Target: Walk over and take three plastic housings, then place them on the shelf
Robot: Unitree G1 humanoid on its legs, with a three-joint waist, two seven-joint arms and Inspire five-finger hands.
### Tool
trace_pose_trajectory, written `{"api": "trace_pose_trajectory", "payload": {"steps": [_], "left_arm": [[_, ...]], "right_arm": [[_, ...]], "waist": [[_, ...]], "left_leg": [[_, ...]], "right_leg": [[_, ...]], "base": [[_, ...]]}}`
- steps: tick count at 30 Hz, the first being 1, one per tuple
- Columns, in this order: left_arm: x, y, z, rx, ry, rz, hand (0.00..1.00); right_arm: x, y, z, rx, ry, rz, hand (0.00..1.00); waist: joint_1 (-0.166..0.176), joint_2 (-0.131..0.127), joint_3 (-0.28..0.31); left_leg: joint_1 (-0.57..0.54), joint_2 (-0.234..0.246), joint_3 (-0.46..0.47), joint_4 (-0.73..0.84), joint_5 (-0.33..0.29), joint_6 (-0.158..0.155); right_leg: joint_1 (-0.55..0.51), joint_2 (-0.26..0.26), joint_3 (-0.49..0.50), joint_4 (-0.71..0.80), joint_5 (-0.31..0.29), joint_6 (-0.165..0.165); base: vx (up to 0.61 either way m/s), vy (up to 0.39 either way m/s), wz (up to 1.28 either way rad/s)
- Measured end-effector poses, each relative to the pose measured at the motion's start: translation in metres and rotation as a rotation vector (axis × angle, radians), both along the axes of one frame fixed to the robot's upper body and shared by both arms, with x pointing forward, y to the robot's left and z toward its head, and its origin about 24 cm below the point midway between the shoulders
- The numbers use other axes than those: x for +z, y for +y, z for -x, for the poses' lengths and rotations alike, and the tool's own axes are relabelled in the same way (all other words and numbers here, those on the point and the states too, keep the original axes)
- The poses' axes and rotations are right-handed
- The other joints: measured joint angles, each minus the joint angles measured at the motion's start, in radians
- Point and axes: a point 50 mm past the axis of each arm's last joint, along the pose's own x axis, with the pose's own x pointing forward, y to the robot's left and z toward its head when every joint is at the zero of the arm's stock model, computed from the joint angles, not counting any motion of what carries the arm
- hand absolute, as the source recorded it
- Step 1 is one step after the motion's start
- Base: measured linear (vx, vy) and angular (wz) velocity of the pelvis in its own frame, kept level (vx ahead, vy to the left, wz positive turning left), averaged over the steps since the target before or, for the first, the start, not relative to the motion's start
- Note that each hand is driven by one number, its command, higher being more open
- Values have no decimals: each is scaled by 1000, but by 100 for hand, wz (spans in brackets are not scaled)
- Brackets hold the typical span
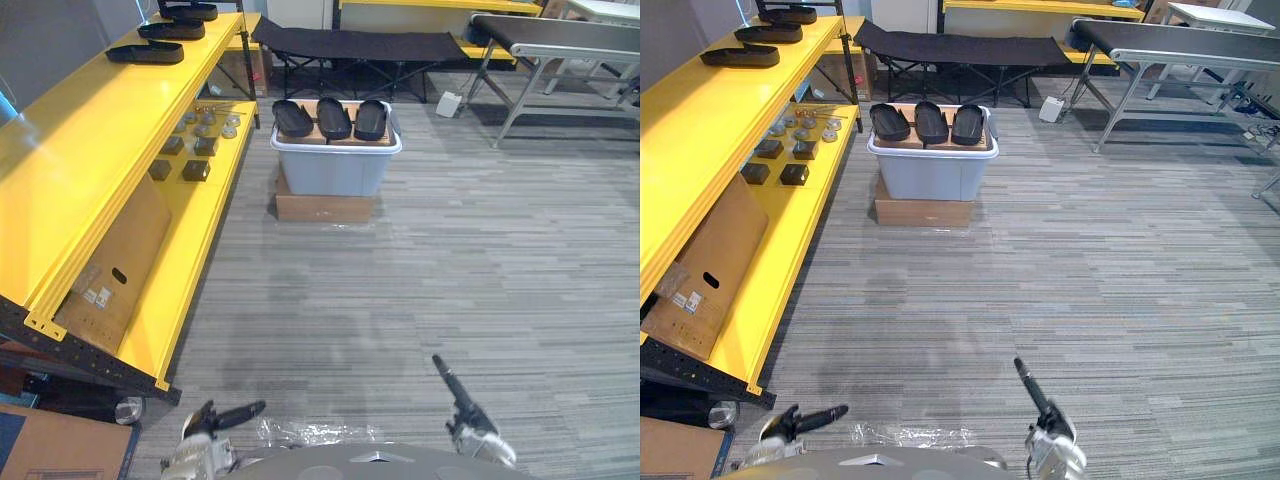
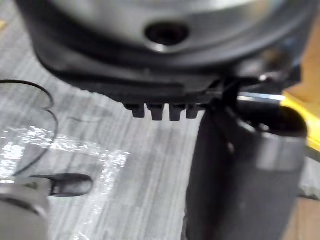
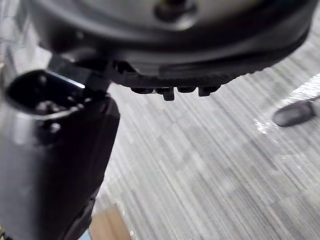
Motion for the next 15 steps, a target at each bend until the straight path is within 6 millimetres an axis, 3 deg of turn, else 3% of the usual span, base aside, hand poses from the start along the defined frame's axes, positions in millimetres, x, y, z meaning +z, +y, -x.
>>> {"api": "trace_pose_trajectory", "payload": {"steps": [3,6,10,15], "left_arm": [[11,-8,-31,-85,-96,26,100],[16,-14,-44,-134,-137,64,100],[17,-22,-49,-156,-154,116,100],[16,-24,-48,-106,-159,155,100]], "right_arm": [[18,-16,-30,109,-77,70,100],[23,-11,-46,179,-119,56,100],[21,0,-49,235,-112,28,100],[13,11,-43,183,-78,-39,100]], "waist": [[-4,5,11],[-21,5,16],[-24,8,18],[-26,9,18]], "left_leg": [[0,-2,0,0,2,3],[1,-2,-2,0,2,3],[2,0,-1,3,-1,-3],[7,4,0,4,-4,-15]], "right_leg": [[-1,-1,-1,-2,2,2],[4,0,-5,-8,3,3],[8,2,-9,-12,3,3],[12,3,-13,-11,6,8]], "base": [[0,0,0],[15,-7,3],[40,-17,2],[0,0,0]]}}
